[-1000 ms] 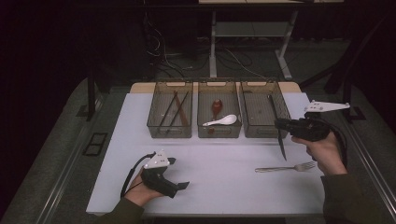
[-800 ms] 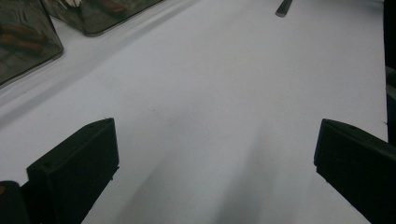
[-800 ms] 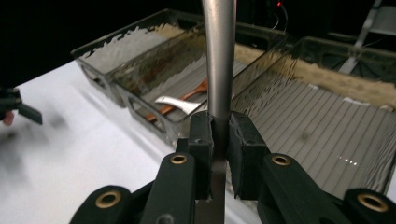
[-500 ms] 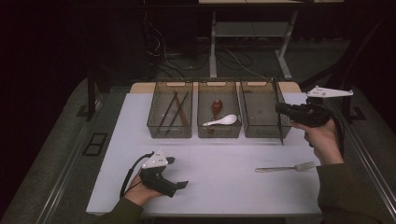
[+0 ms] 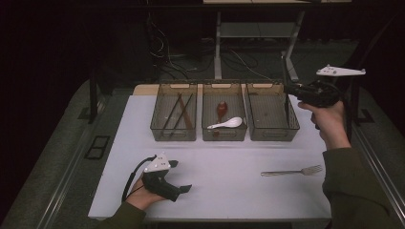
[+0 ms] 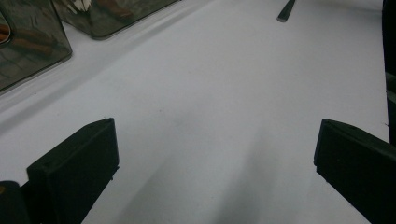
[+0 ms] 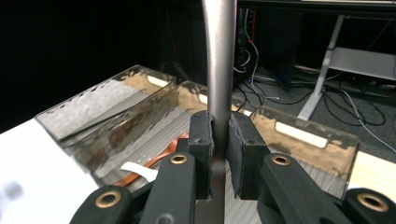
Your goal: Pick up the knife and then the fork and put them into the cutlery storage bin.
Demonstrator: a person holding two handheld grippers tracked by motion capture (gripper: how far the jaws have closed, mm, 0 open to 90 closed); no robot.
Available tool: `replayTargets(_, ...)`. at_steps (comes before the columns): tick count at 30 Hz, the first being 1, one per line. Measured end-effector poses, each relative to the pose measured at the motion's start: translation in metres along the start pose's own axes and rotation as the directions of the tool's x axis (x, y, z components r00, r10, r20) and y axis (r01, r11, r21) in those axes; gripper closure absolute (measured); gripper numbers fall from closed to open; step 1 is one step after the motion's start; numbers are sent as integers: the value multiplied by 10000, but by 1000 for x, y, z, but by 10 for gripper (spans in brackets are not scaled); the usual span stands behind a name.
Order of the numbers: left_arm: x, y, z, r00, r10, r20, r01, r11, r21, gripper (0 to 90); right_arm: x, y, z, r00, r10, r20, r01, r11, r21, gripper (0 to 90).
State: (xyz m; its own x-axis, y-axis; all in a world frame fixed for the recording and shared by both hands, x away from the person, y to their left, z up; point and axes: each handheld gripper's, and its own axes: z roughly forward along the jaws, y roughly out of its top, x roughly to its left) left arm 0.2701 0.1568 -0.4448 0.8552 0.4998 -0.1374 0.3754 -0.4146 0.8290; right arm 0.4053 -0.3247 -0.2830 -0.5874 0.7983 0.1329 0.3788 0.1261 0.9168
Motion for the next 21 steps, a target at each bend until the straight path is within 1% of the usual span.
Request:
replayTargets(2, 0, 0, 0, 10000, 13, 22, -13, 10000, 0, 0, -3, 4, 3, 9998, -38, 199, 38, 10000, -8, 797)
replayTargets(6, 0, 0, 0, 10000, 18, -8, -18, 10000, 6, 0, -13, 10, 11, 9988, 143, 476, -141, 9999, -36, 797)
replayTargets(8, -1, 0, 0, 10000, -28, 13, 28, 10000, -54, 0, -18, 11, 15, 9975, 198, 674, -197, 9998, -20, 798)
replayTargets(11, -1, 0, -1, 10000, -6, 16, 6, 10000, -21, 0, -27, 9, 23, 9961, 359, 803, -360, 9994, -5, 798)
replayTargets(16, 0, -1, -1, 10000, -20, 20, 20, 10000, -4, 0, -39, 0, 37, 9924, 540, 1107, -587, 9975, 399, 797)
replayTargets(18, 0, -1, -1, 10000, 7, 15, -7, 10000, -8, 0, -42, -4, 42, 9905, 641, 1214, -717, 9957, 592, 797)
replayTargets(21, -1, -1, -1, 10000, -27, 17, 28, 10000, -15, 0, -45, -8, 50, 9889, 670, 1326, -796, 9925, 923, 798)
